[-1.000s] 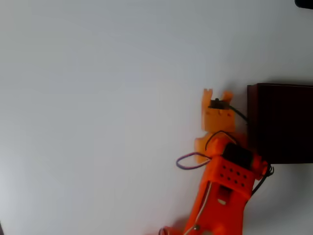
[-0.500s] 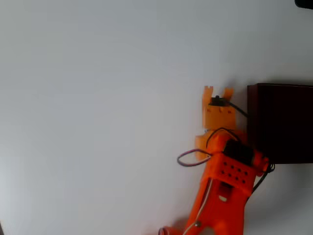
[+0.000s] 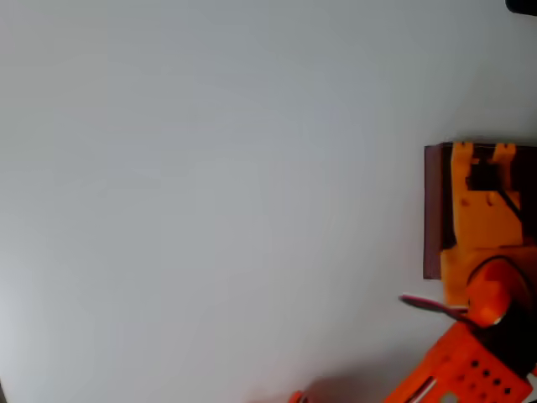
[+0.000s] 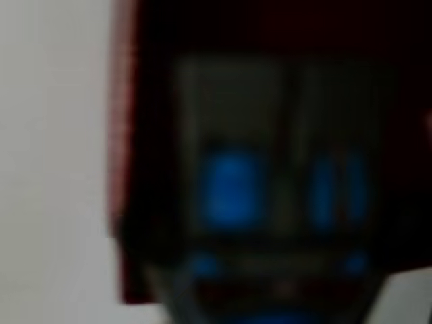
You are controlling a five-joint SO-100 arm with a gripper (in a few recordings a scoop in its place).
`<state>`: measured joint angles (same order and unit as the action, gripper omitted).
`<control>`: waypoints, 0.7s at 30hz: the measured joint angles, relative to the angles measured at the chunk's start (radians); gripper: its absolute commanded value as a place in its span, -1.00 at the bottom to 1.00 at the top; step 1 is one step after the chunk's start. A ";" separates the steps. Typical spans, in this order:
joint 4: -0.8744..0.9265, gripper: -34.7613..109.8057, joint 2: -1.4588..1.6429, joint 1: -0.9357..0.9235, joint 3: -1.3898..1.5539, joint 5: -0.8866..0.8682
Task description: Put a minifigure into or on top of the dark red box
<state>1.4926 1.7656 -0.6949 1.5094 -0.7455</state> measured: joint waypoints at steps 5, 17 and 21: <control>-0.084 -0.42 -0.141 -0.089 0.011 0.035; -0.114 -0.32 -0.331 -0.040 -0.014 0.143; -0.046 -0.41 -0.153 0.025 0.034 0.245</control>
<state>1.4465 1.6122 -0.6703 1.5432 -0.5001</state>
